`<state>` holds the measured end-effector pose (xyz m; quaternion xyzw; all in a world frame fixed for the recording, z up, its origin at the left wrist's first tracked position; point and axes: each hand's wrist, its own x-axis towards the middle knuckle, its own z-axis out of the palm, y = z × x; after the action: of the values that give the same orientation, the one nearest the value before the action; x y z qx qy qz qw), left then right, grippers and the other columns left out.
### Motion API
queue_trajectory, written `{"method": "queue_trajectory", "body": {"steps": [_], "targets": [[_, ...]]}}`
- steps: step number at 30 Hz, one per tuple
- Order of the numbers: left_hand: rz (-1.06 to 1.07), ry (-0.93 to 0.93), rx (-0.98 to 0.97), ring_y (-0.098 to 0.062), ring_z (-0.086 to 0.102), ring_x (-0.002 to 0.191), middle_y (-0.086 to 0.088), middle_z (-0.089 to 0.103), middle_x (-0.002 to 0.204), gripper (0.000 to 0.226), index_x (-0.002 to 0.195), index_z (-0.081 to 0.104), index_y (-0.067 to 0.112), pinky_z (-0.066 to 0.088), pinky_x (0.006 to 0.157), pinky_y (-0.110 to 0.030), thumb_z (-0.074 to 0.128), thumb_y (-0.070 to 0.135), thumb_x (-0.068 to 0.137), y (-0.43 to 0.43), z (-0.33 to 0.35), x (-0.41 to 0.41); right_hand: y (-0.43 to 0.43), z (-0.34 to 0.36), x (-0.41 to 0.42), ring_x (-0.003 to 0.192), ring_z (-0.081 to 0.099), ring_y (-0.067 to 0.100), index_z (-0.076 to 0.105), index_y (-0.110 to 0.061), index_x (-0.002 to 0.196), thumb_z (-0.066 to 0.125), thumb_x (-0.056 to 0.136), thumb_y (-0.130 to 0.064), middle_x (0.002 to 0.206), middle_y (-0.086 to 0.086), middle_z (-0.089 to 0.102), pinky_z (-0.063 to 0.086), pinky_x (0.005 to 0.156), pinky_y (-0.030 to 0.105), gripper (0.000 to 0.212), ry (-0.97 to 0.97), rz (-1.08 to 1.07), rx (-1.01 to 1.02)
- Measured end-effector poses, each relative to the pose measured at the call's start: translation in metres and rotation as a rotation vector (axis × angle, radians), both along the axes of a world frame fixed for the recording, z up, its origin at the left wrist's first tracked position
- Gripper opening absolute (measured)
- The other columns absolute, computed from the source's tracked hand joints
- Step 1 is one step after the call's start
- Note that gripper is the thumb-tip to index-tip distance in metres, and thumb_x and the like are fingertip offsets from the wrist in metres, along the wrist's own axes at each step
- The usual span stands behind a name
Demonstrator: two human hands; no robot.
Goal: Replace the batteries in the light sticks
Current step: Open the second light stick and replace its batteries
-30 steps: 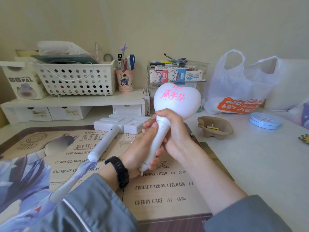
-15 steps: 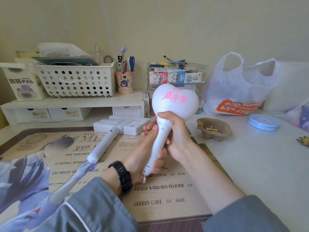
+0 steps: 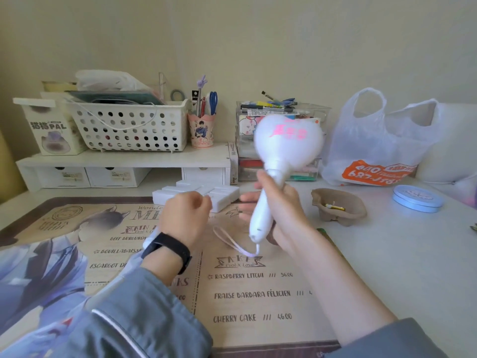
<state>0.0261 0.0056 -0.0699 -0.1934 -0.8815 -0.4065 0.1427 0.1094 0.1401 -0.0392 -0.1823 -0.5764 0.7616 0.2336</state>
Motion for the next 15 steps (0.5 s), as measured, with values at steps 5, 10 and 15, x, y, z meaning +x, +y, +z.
{"method": "queue_trajectory", "body": {"steps": [5,10,15], "targets": [[0.192,-0.052,-0.498,-0.03,0.05,0.106,-0.01,0.052,0.114,0.039,0.117,0.041,0.018,0.045,0.087,-0.039,0.05,0.043,0.089,-0.019,-0.019,-0.021,0.011,0.001,0.007,0.032,0.046,0.015,0.049,-0.001,0.071,0.055,0.077,0.009,0.047,0.009,0.048,0.04,0.036,0.02,0.013,-0.091,-0.048,-0.158],[0.286,-0.093,-0.501,-0.028,0.058,0.074,-0.007,0.059,0.087,0.023,0.078,0.046,0.012,0.05,0.065,-0.032,0.049,0.031,0.092,-0.024,-0.021,-0.029,0.003,-0.004,0.008,0.05,0.059,0.021,0.05,-0.003,0.079,0.057,0.077,0.015,0.059,0.011,0.052,0.052,0.052,0.024,0.019,-0.052,0.15,-0.333],[0.236,-0.026,-0.288,-0.024,0.051,0.061,-0.006,0.056,0.077,0.033,0.085,0.052,0.007,0.034,0.051,-0.029,0.039,0.035,0.097,-0.015,-0.012,-0.018,0.0,-0.014,-0.002,0.049,0.056,0.02,0.05,-0.002,0.089,0.058,0.084,0.008,0.065,0.014,0.052,0.06,0.053,0.035,0.014,-0.021,0.11,-0.425]]}}
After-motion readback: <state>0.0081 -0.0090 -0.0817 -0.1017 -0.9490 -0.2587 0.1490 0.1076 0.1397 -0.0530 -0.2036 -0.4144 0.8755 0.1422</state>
